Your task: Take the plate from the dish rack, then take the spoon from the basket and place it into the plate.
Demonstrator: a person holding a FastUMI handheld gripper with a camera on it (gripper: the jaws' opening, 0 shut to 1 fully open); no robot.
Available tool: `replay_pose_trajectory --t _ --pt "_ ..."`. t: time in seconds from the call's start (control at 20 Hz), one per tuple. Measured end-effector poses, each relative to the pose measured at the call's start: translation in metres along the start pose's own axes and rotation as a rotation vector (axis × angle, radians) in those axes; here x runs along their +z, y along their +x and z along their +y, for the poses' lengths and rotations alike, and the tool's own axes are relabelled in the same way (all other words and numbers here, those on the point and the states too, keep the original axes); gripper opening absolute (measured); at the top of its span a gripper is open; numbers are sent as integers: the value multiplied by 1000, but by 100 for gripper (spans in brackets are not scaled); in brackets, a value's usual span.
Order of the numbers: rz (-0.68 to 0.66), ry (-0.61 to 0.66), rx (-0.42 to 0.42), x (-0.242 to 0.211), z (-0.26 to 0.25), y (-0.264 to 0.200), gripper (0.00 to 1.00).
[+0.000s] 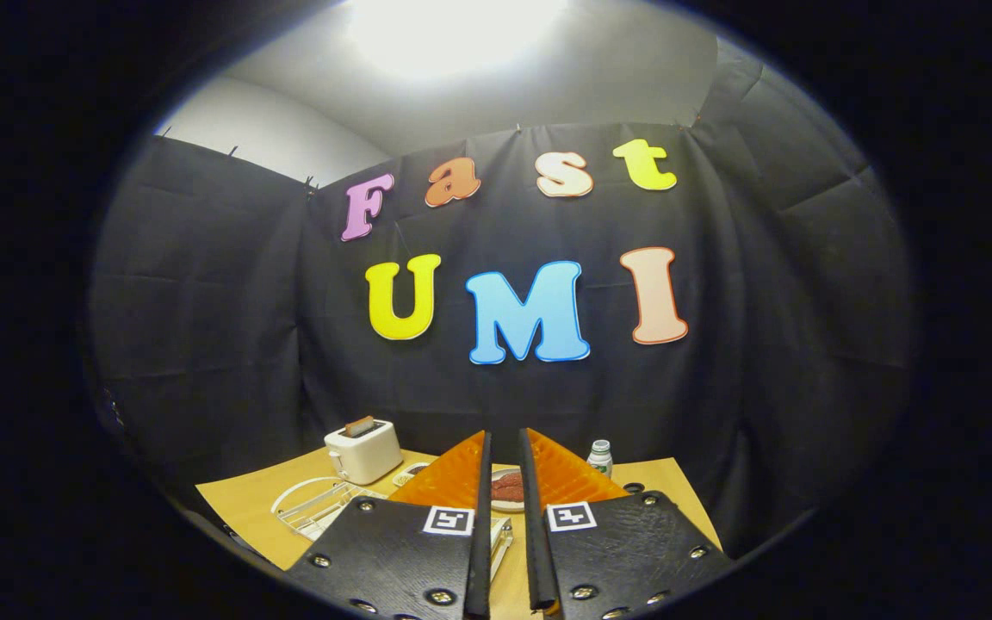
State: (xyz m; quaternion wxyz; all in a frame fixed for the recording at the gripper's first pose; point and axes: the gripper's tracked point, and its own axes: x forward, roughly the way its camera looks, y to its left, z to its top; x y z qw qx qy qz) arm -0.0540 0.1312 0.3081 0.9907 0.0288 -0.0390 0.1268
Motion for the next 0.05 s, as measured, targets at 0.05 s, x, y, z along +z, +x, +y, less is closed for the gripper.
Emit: replay_pose_trajectory --t 0.05 --pt "-8 5 -9 4 -6 -1 17"
